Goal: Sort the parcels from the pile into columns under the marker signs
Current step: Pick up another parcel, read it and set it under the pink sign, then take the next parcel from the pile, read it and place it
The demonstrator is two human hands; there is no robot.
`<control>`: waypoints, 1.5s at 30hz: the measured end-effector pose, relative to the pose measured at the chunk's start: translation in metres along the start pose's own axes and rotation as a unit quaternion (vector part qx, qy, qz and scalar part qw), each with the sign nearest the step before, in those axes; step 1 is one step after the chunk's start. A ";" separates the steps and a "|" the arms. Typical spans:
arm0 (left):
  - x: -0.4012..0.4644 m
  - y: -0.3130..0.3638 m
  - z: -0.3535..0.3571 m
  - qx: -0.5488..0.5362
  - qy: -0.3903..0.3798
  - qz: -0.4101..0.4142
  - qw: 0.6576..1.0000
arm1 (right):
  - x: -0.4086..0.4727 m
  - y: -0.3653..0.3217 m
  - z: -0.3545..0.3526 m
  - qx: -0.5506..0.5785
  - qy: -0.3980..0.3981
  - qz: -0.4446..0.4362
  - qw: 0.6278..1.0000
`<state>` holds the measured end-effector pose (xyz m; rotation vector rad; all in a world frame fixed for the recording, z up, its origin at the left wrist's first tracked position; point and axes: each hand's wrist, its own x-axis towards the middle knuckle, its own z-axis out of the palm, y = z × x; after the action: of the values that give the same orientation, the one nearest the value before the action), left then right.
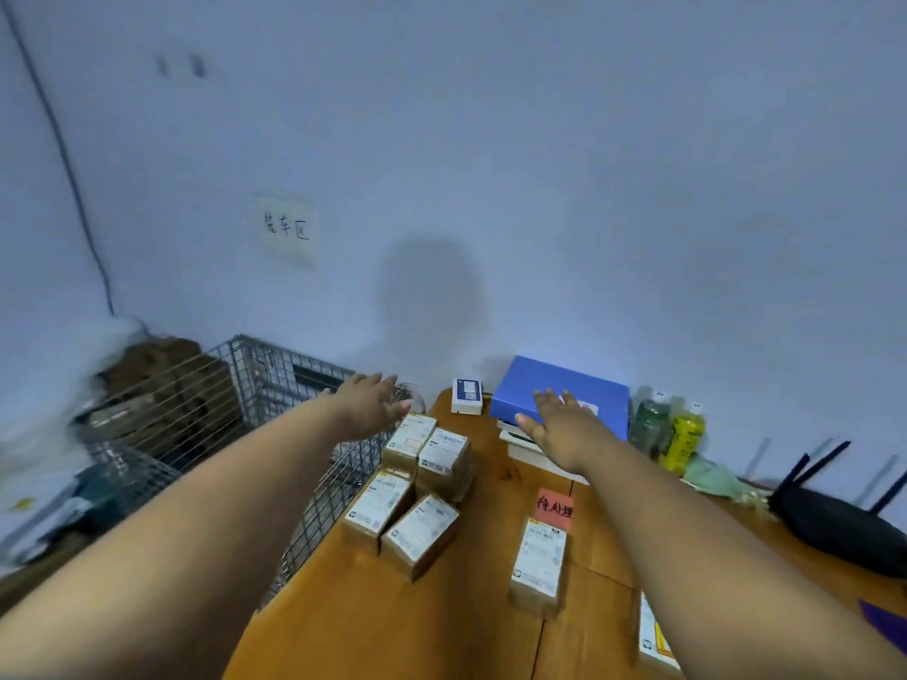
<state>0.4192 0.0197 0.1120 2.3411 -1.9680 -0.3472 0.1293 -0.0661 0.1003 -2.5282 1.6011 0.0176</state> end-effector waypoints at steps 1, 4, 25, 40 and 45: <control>-0.007 -0.007 0.003 -0.003 -0.005 -0.006 1.000 | 0.000 -0.006 0.004 0.001 -0.003 -0.006 1.000; -0.027 -0.028 0.010 -0.020 -0.019 -0.033 0.999 | 0.001 -0.028 0.016 0.007 -0.022 -0.026 0.999; 0.084 -0.178 0.105 -0.027 -0.183 0.005 0.983 | 0.104 -0.161 0.167 0.058 -0.126 0.017 0.990; 0.134 -0.193 0.231 -0.079 -0.281 0.019 0.956 | 0.143 -0.195 0.282 0.024 -0.217 0.075 0.973; 0.135 -0.180 0.250 -0.137 -0.272 -0.004 0.953 | 0.149 -0.199 0.314 0.047 -0.172 0.120 0.977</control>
<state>0.5610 -0.0562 -0.1830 2.2301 -1.9300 -1.2950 0.3949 -0.0753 -0.1995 -2.1037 1.7006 0.3750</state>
